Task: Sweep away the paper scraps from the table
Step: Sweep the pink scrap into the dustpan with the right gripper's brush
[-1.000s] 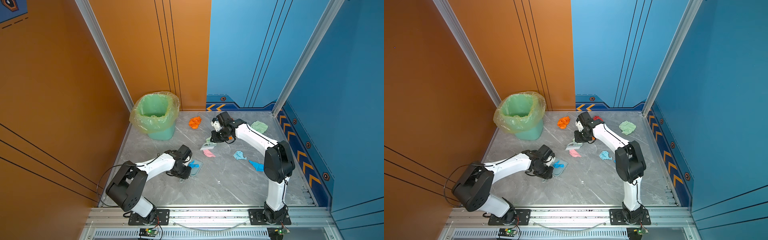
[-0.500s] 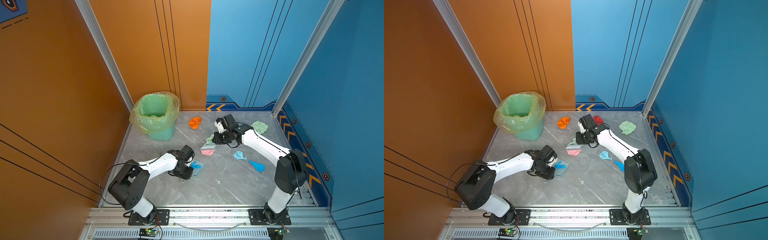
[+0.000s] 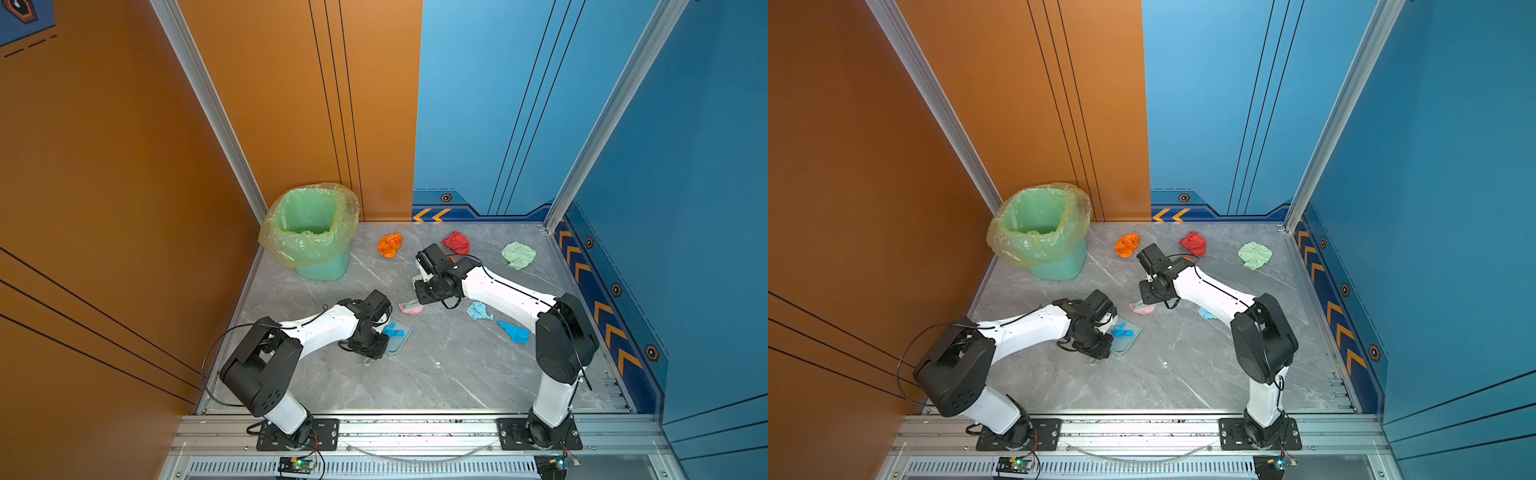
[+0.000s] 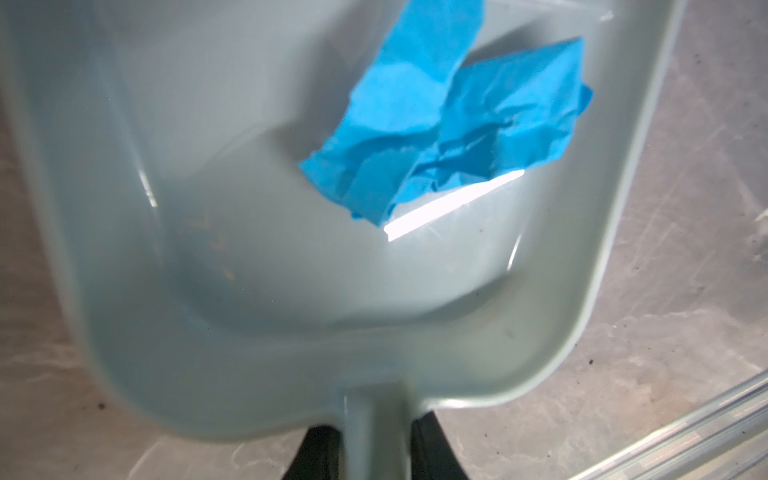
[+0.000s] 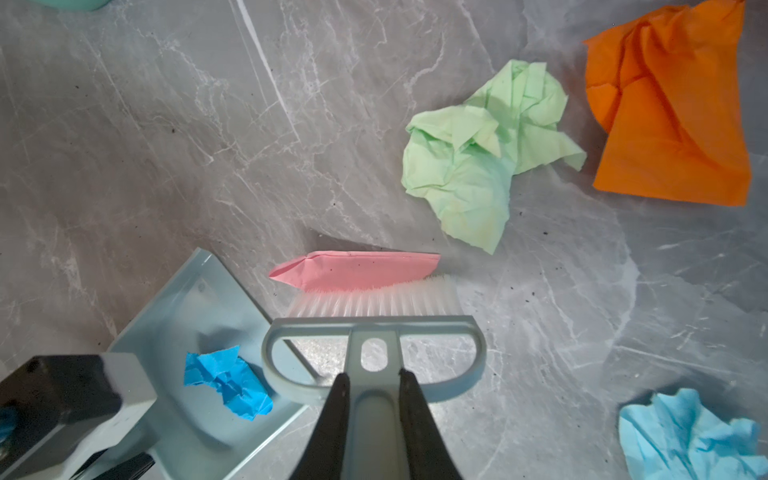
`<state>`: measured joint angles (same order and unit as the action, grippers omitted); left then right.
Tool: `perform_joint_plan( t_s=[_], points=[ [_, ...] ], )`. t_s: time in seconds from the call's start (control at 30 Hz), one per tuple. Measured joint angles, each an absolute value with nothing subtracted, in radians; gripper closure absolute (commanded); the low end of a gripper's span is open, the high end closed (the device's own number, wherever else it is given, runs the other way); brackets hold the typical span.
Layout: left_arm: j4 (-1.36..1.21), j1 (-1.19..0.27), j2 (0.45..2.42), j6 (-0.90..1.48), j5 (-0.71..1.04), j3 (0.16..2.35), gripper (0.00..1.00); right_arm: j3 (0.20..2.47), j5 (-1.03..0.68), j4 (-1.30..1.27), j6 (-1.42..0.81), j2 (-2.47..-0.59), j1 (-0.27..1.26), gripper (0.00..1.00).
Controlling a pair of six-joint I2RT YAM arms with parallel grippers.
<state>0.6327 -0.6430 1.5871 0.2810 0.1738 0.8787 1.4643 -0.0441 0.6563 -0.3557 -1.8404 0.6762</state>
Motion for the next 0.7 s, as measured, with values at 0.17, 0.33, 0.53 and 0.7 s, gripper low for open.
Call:
perform_joint_plan(
  t_s=[0.17, 0.33, 0.53, 0.7],
  points=[
    [0.637, -0.643, 1.592, 0.281, 0.175, 0.883, 1.0, 1.465, -0.143, 0.686, -0.336, -1.839, 0.689, 1.0],
    [0.638, -0.644, 1.592, 0.281, 0.175, 0.885, 1.0, 1.462, -0.25, 0.707, -0.329, -1.814, 0.686, 1.0],
    [0.639, -0.644, 1.595, 0.281, 0.176, 0.887, 1.0, 1.456, -0.307, 0.707, -0.326, -1.749, 0.64, 1.0],
    [0.64, -0.646, 1.595, 0.281, 0.176, 0.887, 1.0, 1.456, -0.229, 0.696, -0.33, -1.725, 0.602, 1.0]
  ],
)
